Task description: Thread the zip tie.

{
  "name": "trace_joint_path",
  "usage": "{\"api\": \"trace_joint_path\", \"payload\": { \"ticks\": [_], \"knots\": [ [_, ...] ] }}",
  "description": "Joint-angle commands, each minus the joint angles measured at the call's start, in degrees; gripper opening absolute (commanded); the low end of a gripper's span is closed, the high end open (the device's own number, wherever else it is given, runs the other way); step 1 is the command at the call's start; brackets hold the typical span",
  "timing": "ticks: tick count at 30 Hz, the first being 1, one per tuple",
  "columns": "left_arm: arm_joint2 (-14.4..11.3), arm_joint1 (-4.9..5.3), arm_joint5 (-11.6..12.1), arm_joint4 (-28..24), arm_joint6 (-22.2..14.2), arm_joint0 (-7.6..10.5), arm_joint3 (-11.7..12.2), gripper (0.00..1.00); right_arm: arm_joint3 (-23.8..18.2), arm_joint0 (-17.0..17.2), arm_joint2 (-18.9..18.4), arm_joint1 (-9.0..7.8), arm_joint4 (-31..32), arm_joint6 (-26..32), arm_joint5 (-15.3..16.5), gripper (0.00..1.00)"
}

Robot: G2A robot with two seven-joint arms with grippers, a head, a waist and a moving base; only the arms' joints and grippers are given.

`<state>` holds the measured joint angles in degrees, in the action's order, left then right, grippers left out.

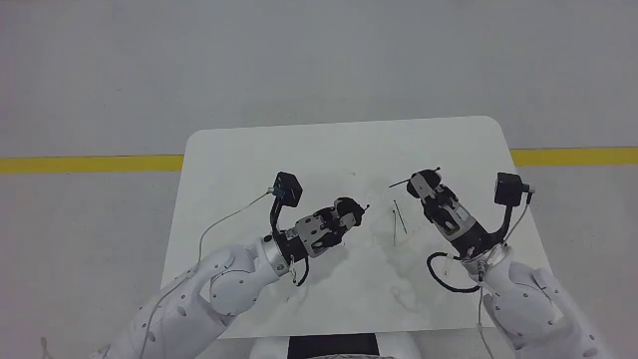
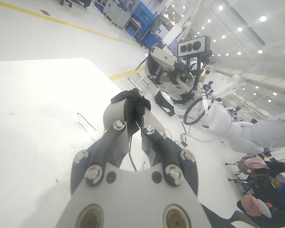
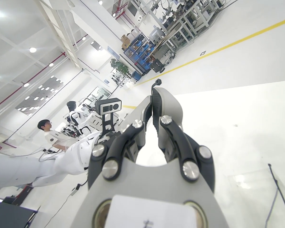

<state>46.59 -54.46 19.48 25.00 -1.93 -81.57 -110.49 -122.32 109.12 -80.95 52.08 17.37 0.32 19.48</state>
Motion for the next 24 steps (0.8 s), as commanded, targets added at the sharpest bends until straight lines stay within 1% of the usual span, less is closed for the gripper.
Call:
{"api": "trace_joint_path", "payload": {
  "ticks": [1, 4, 8, 11, 15, 24],
  "knots": [
    [0.0, 0.0, 0.0, 0.0, 0.0, 0.0, 0.0, 0.0, 0.0, -0.7, 0.28, -0.83, -0.87, 1.13, 0.0, 0.0],
    [0.0, 0.0, 0.0, 0.0, 0.0, 0.0, 0.0, 0.0, 0.04, -1.98, 0.79, -2.14, -2.53, 3.1, 0.0, 0.0],
    [0.0, 0.0, 0.0, 0.0, 0.0, 0.0, 0.0, 0.0, 0.69, -3.64, 1.48, -3.73, -3.88, 4.34, 0.0, 0.0],
    [0.0, 0.0, 0.0, 0.0, 0.0, 0.0, 0.0, 0.0, 1.39, -4.74, 2.55, -4.92, -3.76, 4.15, 0.0, 0.0],
    [0.0, 0.0, 0.0, 0.0, 0.0, 0.0, 0.0, 0.0, 2.08, -6.32, 4.42, -6.4, -5.86, 3.84, 0.0, 0.0],
    [0.0, 0.0, 0.0, 0.0, 0.0, 0.0, 0.0, 0.0, 2.08, -6.32, 4.42, -6.4, -5.86, 3.84, 0.0, 0.0]
  ]
}}
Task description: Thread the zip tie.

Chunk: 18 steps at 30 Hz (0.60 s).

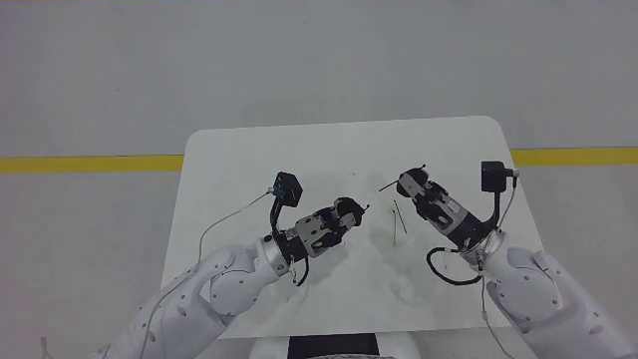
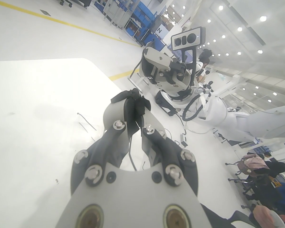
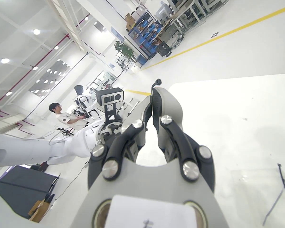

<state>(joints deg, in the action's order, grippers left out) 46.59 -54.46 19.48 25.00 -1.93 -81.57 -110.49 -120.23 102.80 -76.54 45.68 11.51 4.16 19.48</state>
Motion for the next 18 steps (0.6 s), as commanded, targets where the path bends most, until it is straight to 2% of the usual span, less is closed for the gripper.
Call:
{"api": "trace_joint_path", "payload": {
  "ticks": [1, 5, 9, 14, 18],
  "knots": [
    [0.0, 0.0, 0.0, 0.0, 0.0, 0.0, 0.0, 0.0, 0.0, 0.0, 0.0, 0.0, 0.0, 0.0, 0.0, 0.0],
    [0.01, -0.13, -0.29, -1.42, -0.5, -0.06, -0.18, 0.0, 0.45, -0.22, -0.29, 0.08, 0.21, -0.04, 0.0, 0.0],
    [1.36, 0.1, 0.0, -11.02, -4.12, -0.51, -0.97, 0.0, 1.01, -0.01, -1.97, 0.05, 1.56, 0.63, 0.0, 0.0],
    [4.4, 1.03, 0.0, -23.51, -13.16, -0.8, -1.09, 0.0, 0.04, 0.23, -2.75, -0.66, 4.57, 2.42, 0.0, 0.0],
    [6.33, 1.42, 0.0, -29.65, -18.36, -1.07, -0.38, 0.0, -0.69, -0.56, -1.93, -1.64, 4.9, 3.39, 0.0, 0.0]
  ]
}}
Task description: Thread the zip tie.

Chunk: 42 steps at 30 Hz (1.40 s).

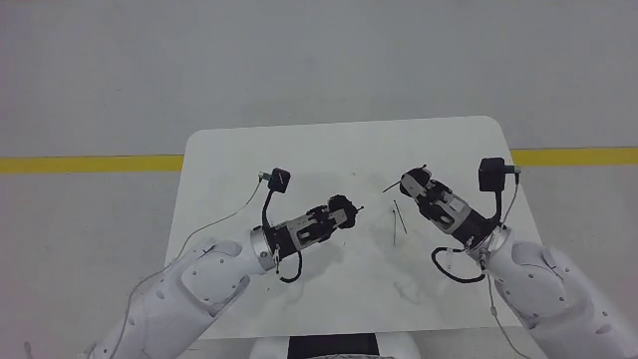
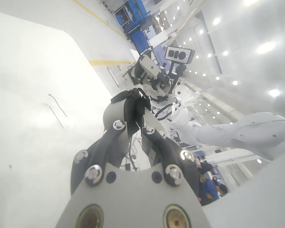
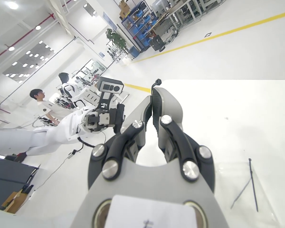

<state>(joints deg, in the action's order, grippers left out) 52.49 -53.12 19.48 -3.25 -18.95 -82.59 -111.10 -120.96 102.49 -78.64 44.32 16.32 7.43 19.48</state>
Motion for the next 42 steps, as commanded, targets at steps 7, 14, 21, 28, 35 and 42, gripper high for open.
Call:
{"api": "trace_joint_path", "payload": {
  "ticks": [7, 14, 21, 28, 35, 42],
  "knots": [
    [1.37, -0.13, 0.0, -8.07, -8.49, 0.16, 1.41, 0.0, -0.65, -2.11, 3.04, -2.64, 1.73, -1.36, 0.0, 0.0],
    [2.27, -0.59, 0.0, -7.26, -7.28, 0.94, 2.64, 0.0, -0.46, -2.74, 5.13, -4.15, 4.17, -3.22, 0.0, 0.0],
    [1.99, -0.66, -0.39, -7.71, -7.24, 0.85, 2.61, 0.0, -0.46, -2.74, 5.13, -4.15, 4.17, -3.22, 0.0, 0.0],
    [1.99, -0.74, -1.13, -15.47, -13.18, 1.27, 3.7, 0.0, -0.82, -3.67, 5.08, -4.1, 6.53, -2.56, 0.0, 0.0],
    [2.89, -0.53, -1.34, -19.17, -17.79, 1.22, 4.43, 0.0, -1.87, -4.97, 6.85, -5.3, 8.6, -3.49, 0.0, 0.0],
    [3.78, -0.32, -1.76, -20.78, -20.91, 1.17, 4.97, 0.0, -2.52, -7.22, 10.55, -7.63, 9.33, -5.43, 0.0, 0.0]
  ]
}}
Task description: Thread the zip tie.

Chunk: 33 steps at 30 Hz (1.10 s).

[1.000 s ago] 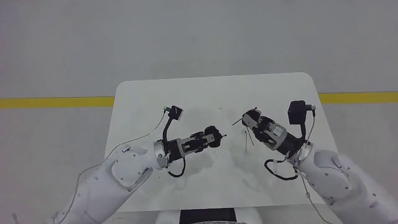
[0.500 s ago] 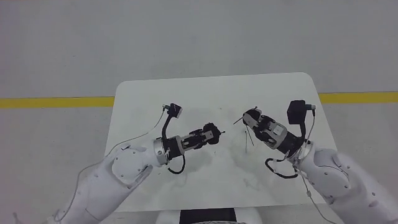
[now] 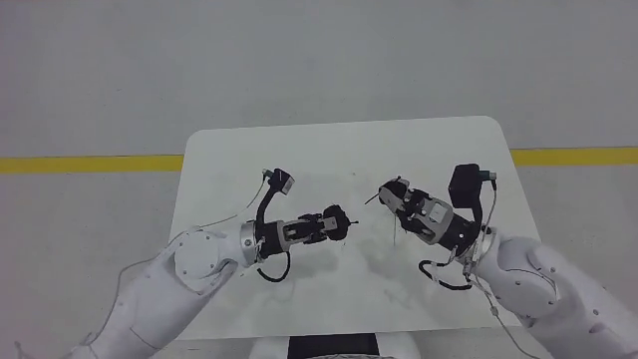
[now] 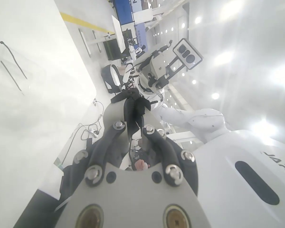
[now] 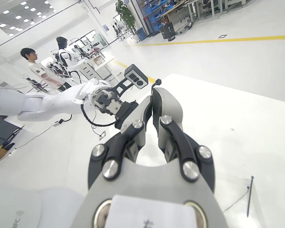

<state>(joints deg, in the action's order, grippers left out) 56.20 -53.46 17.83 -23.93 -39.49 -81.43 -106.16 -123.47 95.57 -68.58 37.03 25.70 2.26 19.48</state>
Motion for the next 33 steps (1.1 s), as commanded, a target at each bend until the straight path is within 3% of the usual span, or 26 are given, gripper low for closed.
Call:
{"api": "trace_joint_path", "payload": {
  "ticks": [1, 17, 27, 33],
  "knots": [
    [0.19, 0.04, -0.12, -0.41, -0.69, 0.02, 0.08, 0.0, -0.05, -0.66, 1.01, -0.71, -0.09, -0.51, 0.0, 0.0],
    [0.49, -0.07, -0.62, -1.91, -2.94, 0.38, 0.64, 0.0, -0.25, -6.12, 11.88, -9.1, 3.74, -11.81, 0.0, 0.0],
    [0.5, -0.07, -0.5, -1.6, -2.98, 0.47, 0.57, 0.0, -0.2, -6.24, 12.11, -9.27, 3.77, -12.2, 0.0, 0.0],
    [0.5, -0.07, -0.5, -1.6, -2.98, 0.47, 0.57, 0.0, 0.11, -6.05, 11.88, -8.45, 6.07, -12.25, 0.0, 0.0]
  ]
}}
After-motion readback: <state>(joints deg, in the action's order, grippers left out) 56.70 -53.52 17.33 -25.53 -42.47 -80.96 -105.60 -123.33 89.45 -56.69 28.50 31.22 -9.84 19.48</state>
